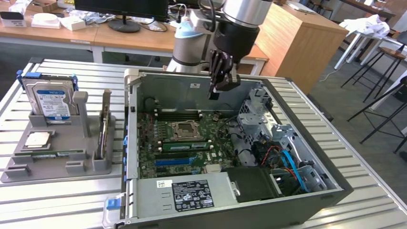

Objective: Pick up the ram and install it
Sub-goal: 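Press down the ram until it locks into place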

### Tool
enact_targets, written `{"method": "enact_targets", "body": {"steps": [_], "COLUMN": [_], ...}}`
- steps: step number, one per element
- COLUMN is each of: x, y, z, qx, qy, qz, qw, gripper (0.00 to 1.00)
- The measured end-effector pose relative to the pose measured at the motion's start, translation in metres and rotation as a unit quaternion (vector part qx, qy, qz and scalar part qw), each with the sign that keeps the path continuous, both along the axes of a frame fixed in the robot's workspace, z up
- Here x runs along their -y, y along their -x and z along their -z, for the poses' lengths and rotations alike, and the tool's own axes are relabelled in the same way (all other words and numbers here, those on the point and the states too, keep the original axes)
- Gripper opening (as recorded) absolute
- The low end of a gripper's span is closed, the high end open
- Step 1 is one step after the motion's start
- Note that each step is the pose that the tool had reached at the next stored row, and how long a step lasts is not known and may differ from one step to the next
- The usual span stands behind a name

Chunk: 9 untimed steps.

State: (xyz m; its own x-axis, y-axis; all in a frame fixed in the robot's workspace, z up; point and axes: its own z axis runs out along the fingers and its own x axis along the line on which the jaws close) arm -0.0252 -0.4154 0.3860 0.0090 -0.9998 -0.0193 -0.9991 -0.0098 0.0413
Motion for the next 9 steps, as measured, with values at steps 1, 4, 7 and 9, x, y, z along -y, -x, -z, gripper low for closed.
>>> {"method": "enact_targets", "body": {"steps": [1, 4, 7, 9], "x": [0.0, 0.0, 0.0, 0.0], "y": [-0.001, -0.004, -0.007, -0.014], "z": [0.0, 0.0002, 0.0003, 0.0004], "qx": [0.0, 0.0, 0.0, 0.0], "qy": [0.0, 0.0, 0.0, -0.0001], "qz": [0.0, 0.0, 0.0, 0.0], "qw": [1.0, 1.0, 1.0, 1.0], "gripper": [0.1, 0.1, 0.1, 0.1]}}
